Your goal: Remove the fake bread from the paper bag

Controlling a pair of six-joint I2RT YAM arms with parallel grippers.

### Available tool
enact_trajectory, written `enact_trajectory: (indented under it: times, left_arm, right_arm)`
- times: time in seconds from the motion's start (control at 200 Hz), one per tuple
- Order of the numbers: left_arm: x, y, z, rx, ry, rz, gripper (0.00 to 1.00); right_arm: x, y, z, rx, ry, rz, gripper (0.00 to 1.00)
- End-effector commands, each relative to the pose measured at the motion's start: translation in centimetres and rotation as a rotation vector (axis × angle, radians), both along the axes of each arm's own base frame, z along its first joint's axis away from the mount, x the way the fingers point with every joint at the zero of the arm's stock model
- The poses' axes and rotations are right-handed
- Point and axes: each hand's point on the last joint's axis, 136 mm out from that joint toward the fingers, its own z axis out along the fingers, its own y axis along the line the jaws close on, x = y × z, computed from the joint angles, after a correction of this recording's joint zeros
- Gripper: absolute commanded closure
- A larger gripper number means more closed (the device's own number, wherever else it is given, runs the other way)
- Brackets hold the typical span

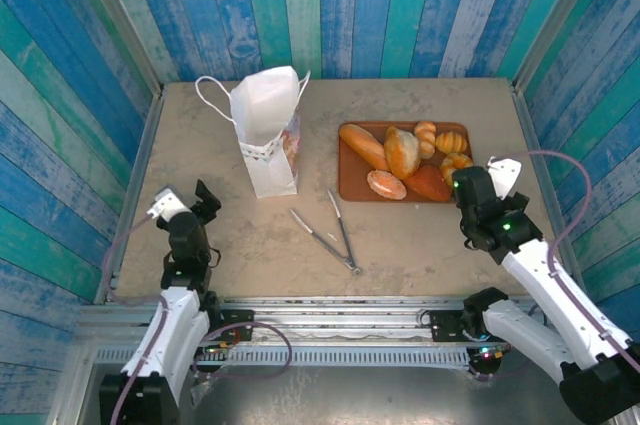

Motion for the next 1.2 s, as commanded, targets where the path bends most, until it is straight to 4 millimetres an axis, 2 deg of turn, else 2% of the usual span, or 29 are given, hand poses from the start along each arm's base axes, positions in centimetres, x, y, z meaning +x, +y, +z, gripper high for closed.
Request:
enact_trajectory:
  times: [0.0,0.17,0.321,0.621,0.841,0.892,0.977,1.037,1.197]
  left_arm:
    - [0.6,0.0,3.4,0.115,-0.145,-0.016,0.06]
    - [1.8,-1.2,2.6,0.212,-0.108,-0.095,0.06]
    - [2.7,-2.3,1.9,0.281,-0.09,-0.165,0.06]
    - [5.3,-4.2,2.4,0.369,-0.123,-0.275,0.06]
    - [6.9,-4.7,0.1,0.366,-0.09,-0.311,0.06]
    - [7.6,-4.8,0.2,0.374,-0.09,-0.317,0.06]
    - [9.2,-4.2,-1.2,0.334,0.015,-0.296,0.06]
    - [10.5,-3.8,-1.5,0.328,0.053,-0.279,0.06]
    - [10.6,-4.3,-1.9,0.326,0.077,-0.308,0.06]
  right_arm:
    - [2.2,-0.6,0.7,-0.024,-0.101,0.031,0.0]
    - [3.3,-1.9,-0.3,-0.062,-0.194,0.018,0.0]
    - [3.9,-2.3,-1.4,-0.075,-0.201,0.021,0.0]
    - [5.2,-2.6,-4.2,-0.1,-0.171,0.019,0.0]
    - [5.7,-2.2,-5.6,-0.095,-0.192,0.055,0.0]
    - [5.9,-2.0,-5.9,-0.088,-0.198,0.067,0.0]
    - [6.1,-1.9,-6.0,-0.083,-0.207,0.078,0.0]
    - [6.4,-1.6,-5.9,-0.084,-0.223,0.098,0.0]
    - [7.8,-0.5,-5.7,-0.089,-0.255,0.172,0.0]
